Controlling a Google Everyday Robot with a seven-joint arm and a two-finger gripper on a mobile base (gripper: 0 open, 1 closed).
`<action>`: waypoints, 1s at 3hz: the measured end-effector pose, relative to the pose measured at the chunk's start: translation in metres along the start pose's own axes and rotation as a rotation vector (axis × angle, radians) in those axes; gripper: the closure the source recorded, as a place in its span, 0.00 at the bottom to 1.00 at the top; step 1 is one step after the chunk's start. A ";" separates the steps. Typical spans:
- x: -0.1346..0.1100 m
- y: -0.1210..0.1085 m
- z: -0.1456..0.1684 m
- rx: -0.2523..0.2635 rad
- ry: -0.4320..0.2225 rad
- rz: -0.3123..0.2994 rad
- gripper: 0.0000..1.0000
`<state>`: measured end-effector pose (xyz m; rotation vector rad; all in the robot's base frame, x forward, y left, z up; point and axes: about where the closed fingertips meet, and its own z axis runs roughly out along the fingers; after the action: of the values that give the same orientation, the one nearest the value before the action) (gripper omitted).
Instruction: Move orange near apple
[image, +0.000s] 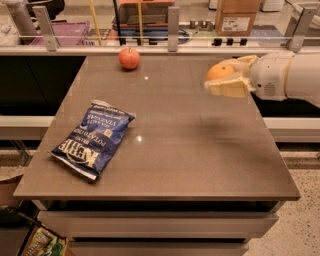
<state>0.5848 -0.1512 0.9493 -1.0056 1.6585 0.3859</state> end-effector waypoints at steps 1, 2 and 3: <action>-0.016 -0.030 0.015 0.000 -0.059 -0.060 1.00; -0.026 -0.056 0.037 -0.027 -0.111 -0.118 1.00; -0.031 -0.078 0.064 -0.073 -0.131 -0.138 1.00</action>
Offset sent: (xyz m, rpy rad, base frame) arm 0.1120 0.0035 0.0388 0.0215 -0.2143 0.1576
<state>0.6862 -0.1393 0.9744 -1.1191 1.4573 0.4139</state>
